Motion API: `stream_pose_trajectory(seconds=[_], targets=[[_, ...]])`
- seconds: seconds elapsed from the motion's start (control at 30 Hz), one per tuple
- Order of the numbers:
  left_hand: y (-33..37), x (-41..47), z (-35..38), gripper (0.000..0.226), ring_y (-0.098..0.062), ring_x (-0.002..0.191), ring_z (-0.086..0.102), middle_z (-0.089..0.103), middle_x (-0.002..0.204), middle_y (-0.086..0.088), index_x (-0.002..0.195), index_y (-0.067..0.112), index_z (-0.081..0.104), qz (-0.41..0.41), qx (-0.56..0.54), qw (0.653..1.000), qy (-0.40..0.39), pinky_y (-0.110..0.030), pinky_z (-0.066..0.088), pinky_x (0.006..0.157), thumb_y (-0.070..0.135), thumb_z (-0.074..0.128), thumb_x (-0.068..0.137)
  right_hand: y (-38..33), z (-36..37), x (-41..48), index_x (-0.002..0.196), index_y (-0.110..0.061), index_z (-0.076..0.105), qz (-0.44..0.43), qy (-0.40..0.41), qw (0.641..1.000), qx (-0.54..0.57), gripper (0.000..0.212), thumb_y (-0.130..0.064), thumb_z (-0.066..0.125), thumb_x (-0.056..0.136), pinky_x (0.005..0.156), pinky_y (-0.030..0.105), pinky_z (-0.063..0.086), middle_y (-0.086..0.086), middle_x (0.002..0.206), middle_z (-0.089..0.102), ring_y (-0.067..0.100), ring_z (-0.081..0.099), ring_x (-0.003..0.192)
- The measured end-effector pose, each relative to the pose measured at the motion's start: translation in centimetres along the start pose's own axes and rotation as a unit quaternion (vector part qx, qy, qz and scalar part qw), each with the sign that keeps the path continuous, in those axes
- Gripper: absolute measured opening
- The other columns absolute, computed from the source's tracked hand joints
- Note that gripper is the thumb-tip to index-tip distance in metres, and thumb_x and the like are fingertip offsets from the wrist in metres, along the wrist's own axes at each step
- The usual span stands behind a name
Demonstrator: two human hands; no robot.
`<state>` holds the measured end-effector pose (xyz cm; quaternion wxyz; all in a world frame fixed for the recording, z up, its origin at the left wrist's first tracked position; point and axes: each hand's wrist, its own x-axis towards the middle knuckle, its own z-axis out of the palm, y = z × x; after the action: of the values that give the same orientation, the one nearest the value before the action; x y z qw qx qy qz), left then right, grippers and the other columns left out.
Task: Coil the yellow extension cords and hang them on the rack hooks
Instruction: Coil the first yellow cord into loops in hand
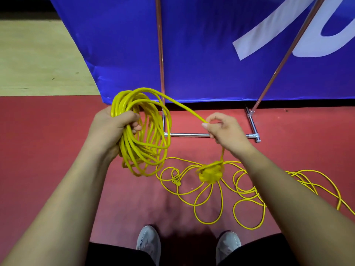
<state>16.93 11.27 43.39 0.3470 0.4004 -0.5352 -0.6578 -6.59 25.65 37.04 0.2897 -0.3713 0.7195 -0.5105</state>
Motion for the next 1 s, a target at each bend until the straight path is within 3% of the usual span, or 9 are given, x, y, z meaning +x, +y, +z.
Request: stream_pose_trajectory(seconds=[0.07, 0.17, 0.3, 0.37, 0.47, 0.57, 0.73, 0.87, 1.0], targets=[[-0.3, -0.2, 0.3, 0.016, -0.012, 0.045, 0.057, 0.057, 0.049, -0.001, 0.068, 0.007, 0.063, -0.010, 0.002, 1.000, 0.007, -0.020, 0.048, 0.047, -0.003, 0.062, 0.081, -1.7, 0.2, -0.6, 0.081, -0.007, 0.067, -0.032, -0.051, 0.991, -0.117, 0.009, -0.014, 0.070, 0.086, 0.045, 0.021, 0.033, 0.004, 0.054, 0.056, 0.004, 0.040, 0.041], [-0.7, -0.2, 0.3, 0.011, -0.015, 0.055, 0.064, 0.061, 0.053, -0.002, 0.072, 0.007, 0.063, -0.040, -0.009, 0.999, 0.008, -0.020, 0.050, 0.049, 0.001, 0.067, 0.080, -4.2, 0.5, -1.4, 0.077, -0.007, 0.072, -0.035, -0.200, 0.938, -0.282, 0.013, -0.019, 0.073, 0.084, 0.054, 0.023, 0.039, -0.001, 0.059, 0.056, 0.003, 0.042, 0.051], [-1.2, -1.1, 0.8, 0.009, -0.029, 0.080, 0.071, 0.065, 0.063, -0.010, 0.073, 0.007, 0.065, -0.066, 0.042, 0.995, -0.055, -0.025, 0.055, 0.058, 0.002, 0.069, 0.080, -7.4, 1.2, -3.2, 0.076, -0.006, 0.074, -0.047, -0.343, 0.908, -0.238, 0.011, -0.014, 0.075, 0.083, 0.050, 0.016, 0.035, -0.010, 0.052, 0.051, 0.000, 0.040, 0.047], [-1.2, -2.1, 1.7, 0.008, -0.033, 0.080, 0.067, 0.068, 0.076, -0.018, 0.083, 0.003, 0.068, -0.059, 0.097, 0.985, -0.129, -0.033, 0.054, 0.067, 0.004, 0.072, 0.077, -8.6, 1.6, -3.7, 0.081, 0.001, 0.074, -0.075, -0.323, 0.933, -0.138, 0.010, -0.008, 0.073, 0.084, 0.046, 0.012, 0.029, -0.011, 0.047, 0.048, 0.000, 0.038, 0.043], [-1.4, -3.0, 2.7, 0.026, -0.024, 0.074, 0.066, 0.070, 0.086, -0.018, 0.093, 0.001, 0.069, -0.064, 0.107, 0.963, -0.240, -0.035, 0.055, 0.069, 0.007, 0.077, 0.069, -8.9, 1.8, -3.2, 0.079, 0.005, 0.070, -0.088, -0.227, 0.970, 0.000, 0.016, -0.009, 0.068, 0.087, 0.046, 0.026, 0.021, 0.000, 0.052, 0.047, 0.006, 0.033, 0.045], [-1.0, -2.8, 2.8, 0.007, -0.020, 0.057, 0.063, 0.062, 0.063, -0.008, 0.068, 0.007, 0.067, -0.115, 0.029, 0.958, -0.260, -0.028, 0.052, 0.055, 0.010, 0.073, 0.067, -7.4, 0.8, -2.1, 0.078, -0.005, 0.064, -0.021, -0.162, 0.981, 0.107, 0.020, -0.017, 0.060, 0.094, 0.047, 0.025, 0.019, -0.005, 0.051, 0.036, 0.010, 0.026, 0.044], [-0.4, -2.2, 3.0, 0.018, -0.017, 0.058, 0.065, 0.053, 0.052, -0.001, 0.060, 0.010, 0.060, -0.180, -0.129, 0.958, -0.185, -0.028, 0.057, 0.059, 0.009, 0.058, 0.077, -6.4, -1.0, -1.9, 0.082, -0.006, 0.063, -0.012, -0.158, 0.980, 0.121, 0.021, -0.017, 0.055, 0.097, 0.048, 0.028, 0.014, -0.008, 0.052, 0.033, 0.011, 0.020, 0.047], [-0.9, -2.3, 3.8, 0.011, -0.020, 0.069, 0.070, 0.064, 0.065, -0.009, 0.078, 0.002, 0.061, -0.105, -0.028, 0.987, -0.122, -0.026, 0.058, 0.059, 0.003, 0.056, 0.088, -7.5, -0.8, -2.6, 0.079, 0.000, 0.068, -0.060, -0.214, 0.975, -0.023, 0.022, -0.015, 0.062, 0.093, 0.043, 0.023, 0.019, 0.003, 0.055, 0.039, 0.010, 0.026, 0.043], [-1.0, -2.6, 3.4, 0.014, -0.023, 0.078, 0.070, 0.073, 0.086, -0.014, 0.100, 0.000, 0.063, -0.047, 0.025, 0.984, -0.171, -0.029, 0.059, 0.071, 0.004, 0.062, 0.086, -7.8, 0.0, -3.0, 0.078, -0.001, 0.067, -0.061, -0.214, 0.973, -0.061, 0.023, -0.015, 0.060, 0.095, 0.038, 0.011, 0.023, 0.000, 0.053, 0.042, 0.002, 0.029, 0.035]])
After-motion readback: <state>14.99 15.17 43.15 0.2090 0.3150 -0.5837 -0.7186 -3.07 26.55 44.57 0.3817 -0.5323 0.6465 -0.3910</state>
